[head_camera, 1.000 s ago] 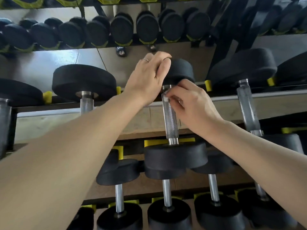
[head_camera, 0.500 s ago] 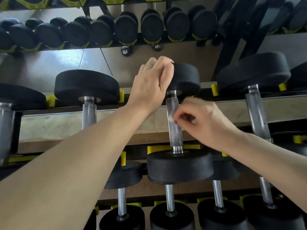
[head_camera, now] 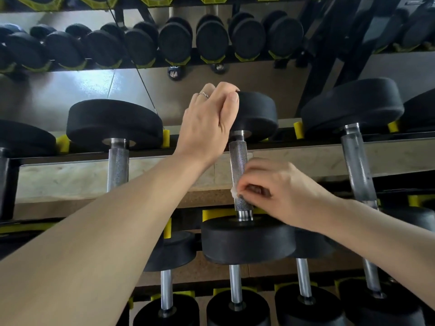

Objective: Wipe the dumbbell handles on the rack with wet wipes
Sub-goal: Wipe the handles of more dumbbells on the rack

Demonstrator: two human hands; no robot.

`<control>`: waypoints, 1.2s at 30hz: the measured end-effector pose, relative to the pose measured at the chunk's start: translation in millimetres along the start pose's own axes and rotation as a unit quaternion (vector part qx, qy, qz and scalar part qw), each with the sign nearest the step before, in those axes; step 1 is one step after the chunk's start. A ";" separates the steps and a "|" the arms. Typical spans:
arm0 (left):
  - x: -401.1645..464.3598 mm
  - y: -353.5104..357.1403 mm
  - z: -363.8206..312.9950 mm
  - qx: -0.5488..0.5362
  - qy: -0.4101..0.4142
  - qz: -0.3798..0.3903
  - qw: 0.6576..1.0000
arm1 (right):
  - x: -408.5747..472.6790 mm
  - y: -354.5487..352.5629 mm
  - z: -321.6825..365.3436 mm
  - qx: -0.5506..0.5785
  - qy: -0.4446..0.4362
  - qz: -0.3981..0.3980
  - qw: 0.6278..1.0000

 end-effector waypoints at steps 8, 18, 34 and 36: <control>0.3 -0.8 0.5 -0.009 0.002 -0.008 1.000 | 8.3 -0.1 -5.7 0.014 0.014 -0.053 0.998; 0.3 -1.0 0.3 -0.006 0.010 -0.006 1.000 | 12.5 -5.1 -9.3 0.014 0.022 -0.101 0.995; -1.5 -1.8 -2.5 0.006 0.019 -0.016 1.000 | -5.5 -15.0 -20.5 0.026 0.023 -0.097 0.995; -1.5 -1.8 -1.6 0.007 0.018 -0.016 1.000 | -4.2 -15.4 -21.2 0.032 0.014 -0.110 0.993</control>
Point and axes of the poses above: each hand's wrist, its own x-axis towards the middle knuckle, its own y-axis out of the palm, z = x × y, the point moved 7 cm from there along x, towards the middle knuckle, and after that the axes turned 5 degrees about y, right-handed, at the moved point
